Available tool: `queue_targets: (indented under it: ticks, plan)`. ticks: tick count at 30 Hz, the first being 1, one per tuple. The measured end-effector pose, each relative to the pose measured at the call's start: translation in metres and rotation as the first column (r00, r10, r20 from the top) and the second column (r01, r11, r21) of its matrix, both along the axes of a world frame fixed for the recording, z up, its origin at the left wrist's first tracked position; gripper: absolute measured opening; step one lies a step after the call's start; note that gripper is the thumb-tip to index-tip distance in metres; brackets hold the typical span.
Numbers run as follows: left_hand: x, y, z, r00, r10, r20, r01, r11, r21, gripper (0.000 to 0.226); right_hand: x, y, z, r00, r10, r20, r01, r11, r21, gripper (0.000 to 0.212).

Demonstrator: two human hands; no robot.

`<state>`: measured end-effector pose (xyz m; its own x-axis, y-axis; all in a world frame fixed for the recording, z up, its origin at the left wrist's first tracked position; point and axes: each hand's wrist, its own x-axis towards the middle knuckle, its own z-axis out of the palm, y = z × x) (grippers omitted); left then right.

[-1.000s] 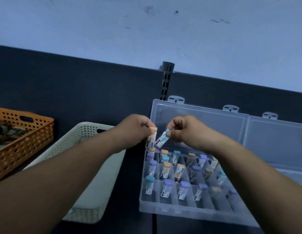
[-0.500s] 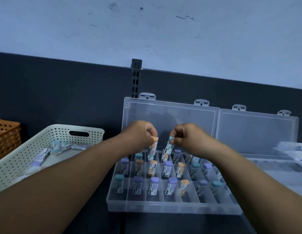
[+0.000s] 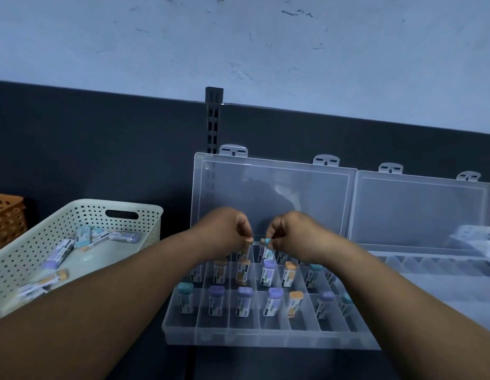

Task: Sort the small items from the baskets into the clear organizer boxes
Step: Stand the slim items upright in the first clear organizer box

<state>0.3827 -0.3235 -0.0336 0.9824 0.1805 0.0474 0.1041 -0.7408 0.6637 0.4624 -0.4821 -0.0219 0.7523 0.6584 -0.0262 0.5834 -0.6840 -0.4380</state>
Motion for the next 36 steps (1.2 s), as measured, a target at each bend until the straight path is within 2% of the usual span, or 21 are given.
queue_targets:
  ticks: [5,9,14,26,30,36]
  plan:
    - [0.003,0.002,-0.007,0.999,-0.010,-0.053,0.012,0.999,0.039,0.020,-0.001,0.002,-0.004,0.999,-0.005,-0.053,0.003,0.999,-0.032,0.003]
    - [0.004,0.003,-0.012,0.996,-0.013,-0.091,0.017,0.999,0.051,0.015,-0.001,0.003,-0.007,0.997,-0.009,-0.071,0.006,0.999,-0.049,0.008]
    - [0.004,0.004,-0.015,0.996,-0.017,-0.092,0.021,0.999,0.044,0.008,-0.002,0.005,-0.011,0.996,-0.002,-0.084,-0.003,0.999,-0.054,0.008]
    - [0.003,0.007,-0.014,0.998,-0.001,-0.065,0.000,1.000,-0.015,0.020,-0.004,0.003,-0.004,0.997,-0.015,-0.073,0.011,0.998,-0.061,0.011]
    - [-0.001,0.012,-0.010,0.999,0.015,-0.031,-0.017,0.997,-0.069,0.022,-0.007,0.006,0.004,1.000,-0.006,0.003,0.007,0.998,-0.060,0.010]
    - [-0.018,0.045,0.006,0.995,0.080,0.059,-0.081,0.996,0.023,0.021,-0.026,0.029,0.020,0.987,0.082,0.137,-0.074,0.995,-0.067,0.018]
